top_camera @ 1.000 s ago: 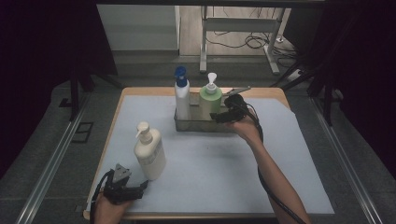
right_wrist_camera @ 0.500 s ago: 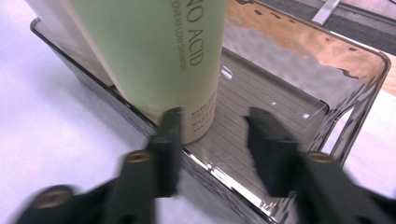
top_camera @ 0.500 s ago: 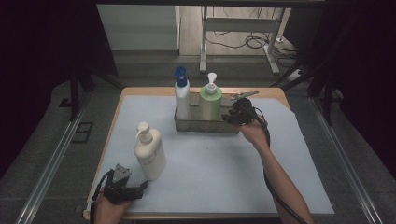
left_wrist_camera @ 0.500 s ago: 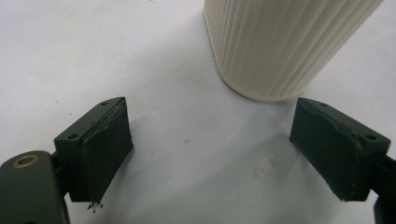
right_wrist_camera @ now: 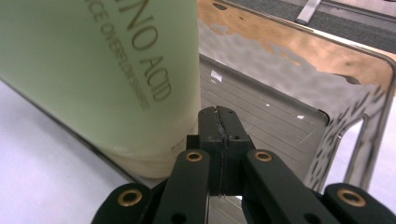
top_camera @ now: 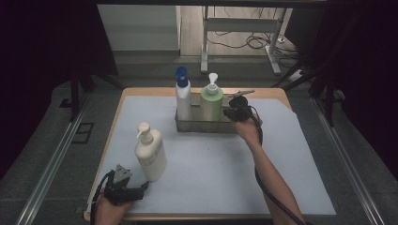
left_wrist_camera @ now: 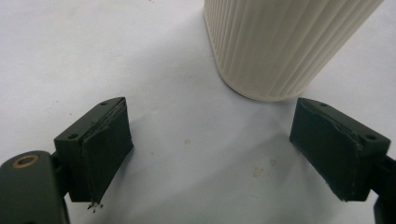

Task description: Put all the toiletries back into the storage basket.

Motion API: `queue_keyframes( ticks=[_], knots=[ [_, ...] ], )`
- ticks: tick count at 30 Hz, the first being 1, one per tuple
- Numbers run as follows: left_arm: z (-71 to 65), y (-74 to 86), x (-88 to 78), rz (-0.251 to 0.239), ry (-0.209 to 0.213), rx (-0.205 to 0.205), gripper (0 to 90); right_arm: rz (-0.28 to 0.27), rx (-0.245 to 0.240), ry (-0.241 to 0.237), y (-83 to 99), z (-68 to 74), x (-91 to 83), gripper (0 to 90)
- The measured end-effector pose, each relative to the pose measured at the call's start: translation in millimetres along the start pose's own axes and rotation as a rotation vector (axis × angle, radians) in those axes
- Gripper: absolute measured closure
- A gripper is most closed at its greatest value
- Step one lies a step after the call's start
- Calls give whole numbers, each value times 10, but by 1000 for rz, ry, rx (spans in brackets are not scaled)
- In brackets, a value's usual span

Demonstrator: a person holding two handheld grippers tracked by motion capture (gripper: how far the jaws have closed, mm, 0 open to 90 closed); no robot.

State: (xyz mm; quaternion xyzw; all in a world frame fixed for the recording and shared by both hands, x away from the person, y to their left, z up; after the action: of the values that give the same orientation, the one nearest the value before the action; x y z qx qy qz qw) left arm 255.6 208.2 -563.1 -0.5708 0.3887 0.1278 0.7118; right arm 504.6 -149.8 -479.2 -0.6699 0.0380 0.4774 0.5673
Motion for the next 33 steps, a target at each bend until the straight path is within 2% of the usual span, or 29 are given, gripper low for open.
queue_keyframes(
  ticks=[4, 14, 33],
  knots=[
    [0, 0, 0, 0, 0, 0, 122, -1, 6, 13, -37, -4, 47, 895],
    [-1, -1, 1, 0, 0, -2, 122, -3, 45, -14, -44, -2, 132, 895],
    [-1, -1, 1, 1, 0, -2, 122, 20, 23, -33, -40, 114, 199, 894]
  ],
)
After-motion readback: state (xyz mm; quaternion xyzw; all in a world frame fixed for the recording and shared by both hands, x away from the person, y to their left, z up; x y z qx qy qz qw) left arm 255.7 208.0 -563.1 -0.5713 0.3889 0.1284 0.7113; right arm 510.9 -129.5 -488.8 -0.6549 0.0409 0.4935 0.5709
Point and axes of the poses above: each handheld gripper's, and its own axes: x roughly forward along the jaws, y roughly out of its underside, z roughly to its left, the point moved 5 cm from there along x, roughly forward along the jaws, and after that the axes turned 6 degrees about -y, right-handed, at the moved point
